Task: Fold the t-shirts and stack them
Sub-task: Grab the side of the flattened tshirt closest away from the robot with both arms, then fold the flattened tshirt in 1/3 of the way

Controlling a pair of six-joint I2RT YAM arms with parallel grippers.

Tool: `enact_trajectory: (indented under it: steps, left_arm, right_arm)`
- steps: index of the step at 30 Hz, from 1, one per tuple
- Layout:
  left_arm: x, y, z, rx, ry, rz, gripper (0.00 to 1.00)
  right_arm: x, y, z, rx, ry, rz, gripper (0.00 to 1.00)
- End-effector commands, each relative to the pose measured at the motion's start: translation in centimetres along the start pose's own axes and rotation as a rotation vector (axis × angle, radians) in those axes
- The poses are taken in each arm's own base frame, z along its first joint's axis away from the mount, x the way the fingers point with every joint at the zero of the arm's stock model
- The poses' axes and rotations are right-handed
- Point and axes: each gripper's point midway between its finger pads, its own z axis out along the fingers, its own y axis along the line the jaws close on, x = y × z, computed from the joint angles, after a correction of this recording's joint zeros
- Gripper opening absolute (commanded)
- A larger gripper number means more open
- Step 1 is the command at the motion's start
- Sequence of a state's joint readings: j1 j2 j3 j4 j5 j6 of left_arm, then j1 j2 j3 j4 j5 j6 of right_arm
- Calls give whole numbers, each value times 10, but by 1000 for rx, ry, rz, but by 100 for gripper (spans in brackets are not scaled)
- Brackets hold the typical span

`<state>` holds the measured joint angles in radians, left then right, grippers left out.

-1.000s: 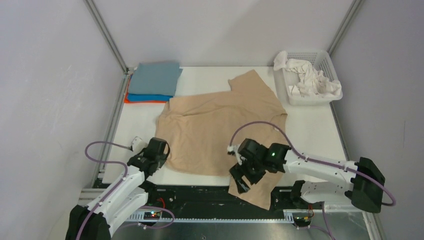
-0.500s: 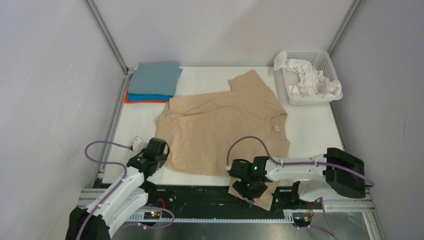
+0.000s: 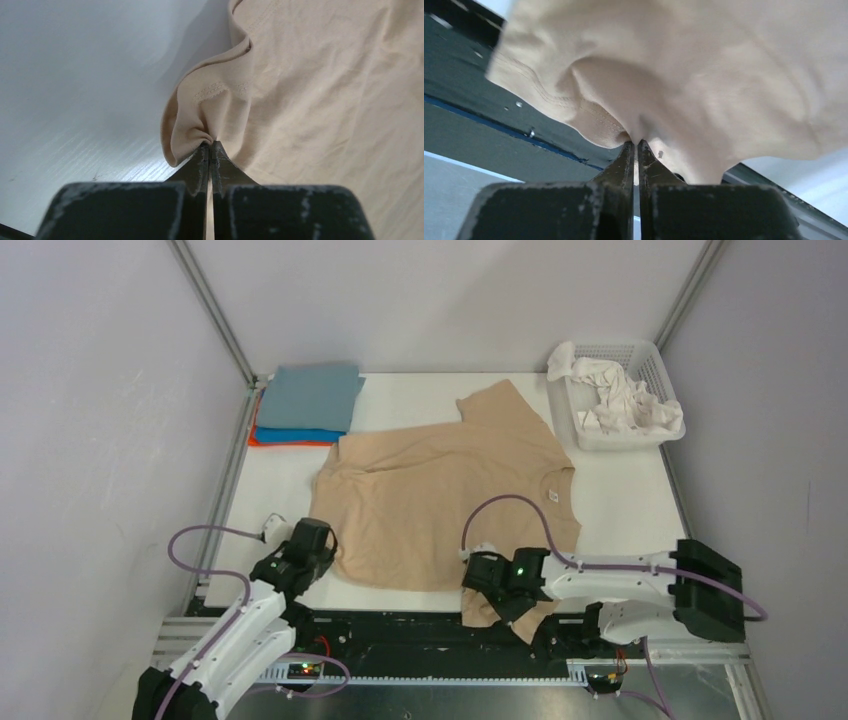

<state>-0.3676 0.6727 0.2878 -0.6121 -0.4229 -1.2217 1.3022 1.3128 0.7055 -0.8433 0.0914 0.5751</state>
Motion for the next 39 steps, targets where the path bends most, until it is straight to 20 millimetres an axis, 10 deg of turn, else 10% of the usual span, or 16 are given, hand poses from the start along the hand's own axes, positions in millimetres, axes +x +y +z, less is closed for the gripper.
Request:
enact_trajectory:
  steps: [1, 15, 22, 27, 39]
  left_arm:
    - [-1, -14, -13, 67, 25, 6, 0]
    - [13, 22, -68, 25, 158, -1, 0]
    - [-22, 20, -100, 81, 45, -79, 0]
    - [-22, 23, -92, 35, 33, -95, 0]
    - [-51, -62, -69, 105, -82, 30, 0]
  right_arm:
    - [-33, -10, -40, -1, -149, 45, 0]
    - [36, 49, -88, -444, 67, -180, 0]
    - [38, 43, -95, -432, 55, -158, 0]
    - [17, 32, -98, -401, -4, -96, 0]
    - [-91, -63, -106, -95, -287, 254, 0]
